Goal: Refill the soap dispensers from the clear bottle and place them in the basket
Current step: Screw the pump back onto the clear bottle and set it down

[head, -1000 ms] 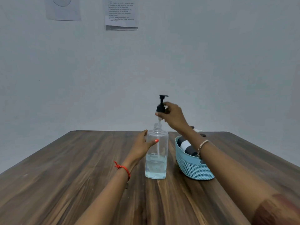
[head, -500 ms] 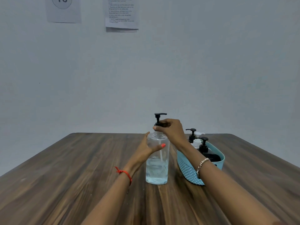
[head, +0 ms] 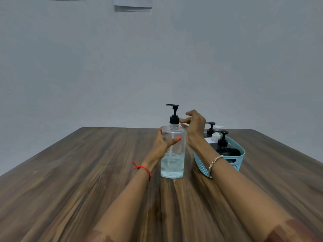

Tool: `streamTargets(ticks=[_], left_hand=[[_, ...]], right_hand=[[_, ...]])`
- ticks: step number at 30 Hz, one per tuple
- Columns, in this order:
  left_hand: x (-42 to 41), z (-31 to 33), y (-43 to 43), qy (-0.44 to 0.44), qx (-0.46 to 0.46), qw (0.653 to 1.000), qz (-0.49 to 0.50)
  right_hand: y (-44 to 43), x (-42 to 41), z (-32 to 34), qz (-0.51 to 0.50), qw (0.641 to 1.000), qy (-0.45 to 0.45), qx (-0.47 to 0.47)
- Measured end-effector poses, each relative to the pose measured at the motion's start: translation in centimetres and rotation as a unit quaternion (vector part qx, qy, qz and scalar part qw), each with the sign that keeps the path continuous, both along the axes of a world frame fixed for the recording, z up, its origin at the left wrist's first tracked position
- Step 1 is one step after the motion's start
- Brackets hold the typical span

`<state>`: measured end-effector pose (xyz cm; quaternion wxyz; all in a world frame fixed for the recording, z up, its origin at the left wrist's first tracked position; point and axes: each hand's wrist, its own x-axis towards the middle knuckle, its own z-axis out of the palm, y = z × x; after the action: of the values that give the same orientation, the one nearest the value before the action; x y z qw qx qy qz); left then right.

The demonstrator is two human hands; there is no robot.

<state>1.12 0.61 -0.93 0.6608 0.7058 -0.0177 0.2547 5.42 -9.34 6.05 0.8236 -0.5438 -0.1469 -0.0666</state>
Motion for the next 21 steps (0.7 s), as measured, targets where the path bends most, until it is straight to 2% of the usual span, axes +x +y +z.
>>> streamTargets(ticks=[5, 7, 10, 12, 15, 18, 21], left_hand=[[0.6, -0.1, 0.4, -0.003, -0.007, 1.0, -0.009], [0.6, 0.0, 0.4, -0.006, -0.014, 1.0, -0.013], [0.3, 0.2, 0.0, 0.0, -0.013, 1.0, -0.01], [0.3, 0.1, 0.0, -0.007, -0.013, 1.0, -0.005], [0.5, -0.1, 0.1, -0.011, -0.017, 1.0, 0.003], [0.7, -0.3, -0.1, -0.009, -0.022, 1.0, 0.007], [0.7, -0.4, -0.1, -0.012, -0.021, 1.0, 0.003]], right_hand=[[-0.4, 0.6, -0.1, 0.123, 0.98, -0.069, -0.137], [-0.8, 0.7, 0.0, 0.143, 0.971, -0.089, -0.168], [-0.7, 0.5, -0.4, 0.088, 0.975, -0.102, -0.177], [0.0, -0.1, -0.6, 0.029, 0.968, -0.124, -0.217], [0.6, -0.2, -0.5, 0.05, 0.961, -0.131, -0.239], [0.1, 0.3, -0.6, 0.091, 0.972, -0.1, -0.192], [0.9, 0.3, -1.0, 0.009, 0.971, -0.107, -0.212]])
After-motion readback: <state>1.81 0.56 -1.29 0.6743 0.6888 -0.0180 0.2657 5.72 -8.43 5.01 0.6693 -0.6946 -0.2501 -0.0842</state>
